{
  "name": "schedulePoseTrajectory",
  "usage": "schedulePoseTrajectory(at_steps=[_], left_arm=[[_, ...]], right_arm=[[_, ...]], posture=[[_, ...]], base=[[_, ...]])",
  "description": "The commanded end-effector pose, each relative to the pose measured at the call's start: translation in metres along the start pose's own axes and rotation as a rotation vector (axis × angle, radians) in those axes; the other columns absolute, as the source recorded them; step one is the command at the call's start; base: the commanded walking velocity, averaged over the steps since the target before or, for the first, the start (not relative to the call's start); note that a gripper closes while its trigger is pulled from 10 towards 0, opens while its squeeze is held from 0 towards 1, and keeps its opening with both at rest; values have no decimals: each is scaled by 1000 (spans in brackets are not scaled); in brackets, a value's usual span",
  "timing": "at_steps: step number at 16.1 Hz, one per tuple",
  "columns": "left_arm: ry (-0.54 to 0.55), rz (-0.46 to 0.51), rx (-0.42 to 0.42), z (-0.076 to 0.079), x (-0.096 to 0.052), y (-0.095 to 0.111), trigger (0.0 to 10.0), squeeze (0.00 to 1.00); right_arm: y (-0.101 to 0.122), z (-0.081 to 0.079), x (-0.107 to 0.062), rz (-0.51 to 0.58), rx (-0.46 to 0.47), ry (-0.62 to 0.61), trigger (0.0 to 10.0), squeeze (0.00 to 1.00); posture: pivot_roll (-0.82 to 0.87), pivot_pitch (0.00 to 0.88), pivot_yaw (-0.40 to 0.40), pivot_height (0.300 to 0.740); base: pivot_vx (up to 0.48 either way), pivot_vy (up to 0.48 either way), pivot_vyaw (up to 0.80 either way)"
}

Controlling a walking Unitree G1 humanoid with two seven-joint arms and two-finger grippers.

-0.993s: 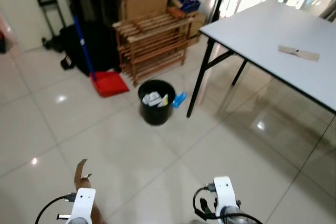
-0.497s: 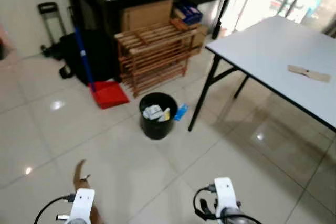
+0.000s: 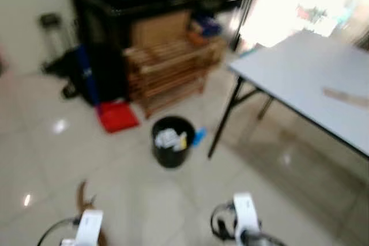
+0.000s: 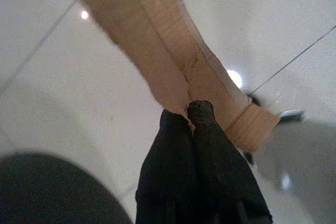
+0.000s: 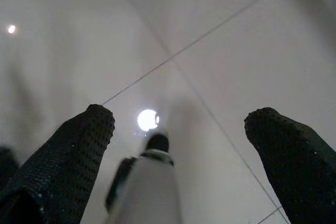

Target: Picking trash to rubbish bin

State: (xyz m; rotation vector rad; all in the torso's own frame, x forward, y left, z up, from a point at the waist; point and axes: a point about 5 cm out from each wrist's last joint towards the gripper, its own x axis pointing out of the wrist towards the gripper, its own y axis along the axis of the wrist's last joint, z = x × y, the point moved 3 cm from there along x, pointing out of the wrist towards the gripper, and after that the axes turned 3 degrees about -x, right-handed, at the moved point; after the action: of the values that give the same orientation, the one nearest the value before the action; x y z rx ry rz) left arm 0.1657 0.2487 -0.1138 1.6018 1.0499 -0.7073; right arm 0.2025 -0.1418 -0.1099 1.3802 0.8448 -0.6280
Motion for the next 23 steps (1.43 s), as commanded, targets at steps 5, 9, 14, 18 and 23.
schedulePoseTrajectory(at_steps=[5, 9, 14, 18, 23], left_arm=[[-38, 22, 11, 14, 0, 7, 10000, 0], [-42, 22, 10, 17, -1, 6, 10000, 0], [-43, 20, 11, 16, -1, 6, 10000, 0], [-44, 29, 9, 18, 0, 10, 10000, 0], [-11, 28, -44, 9, 1, 14, 10000, 0]], right_arm=[[1, 13, -1, 16, 15, -28, 10000, 0], [-1, 14, -2, 3, 6, -32, 10000, 0], [-2, 15, -2, -2, 9, -38, 10000, 0], [-1, 17, -2, 4, 16, -42, 10000, 0], [5, 20, -1, 11, 19, -53, 10000, 0]], posture=[[8, 12, -82, 740], [18, 0, -87, 740], [22, 0, -92, 740], [21, 0, -94, 740], [25, 31, -90, 740]], base=[[370, 0, 0], [369, 0, 0], [370, 0, 0], [370, 0, 0], [368, 0, 0]])
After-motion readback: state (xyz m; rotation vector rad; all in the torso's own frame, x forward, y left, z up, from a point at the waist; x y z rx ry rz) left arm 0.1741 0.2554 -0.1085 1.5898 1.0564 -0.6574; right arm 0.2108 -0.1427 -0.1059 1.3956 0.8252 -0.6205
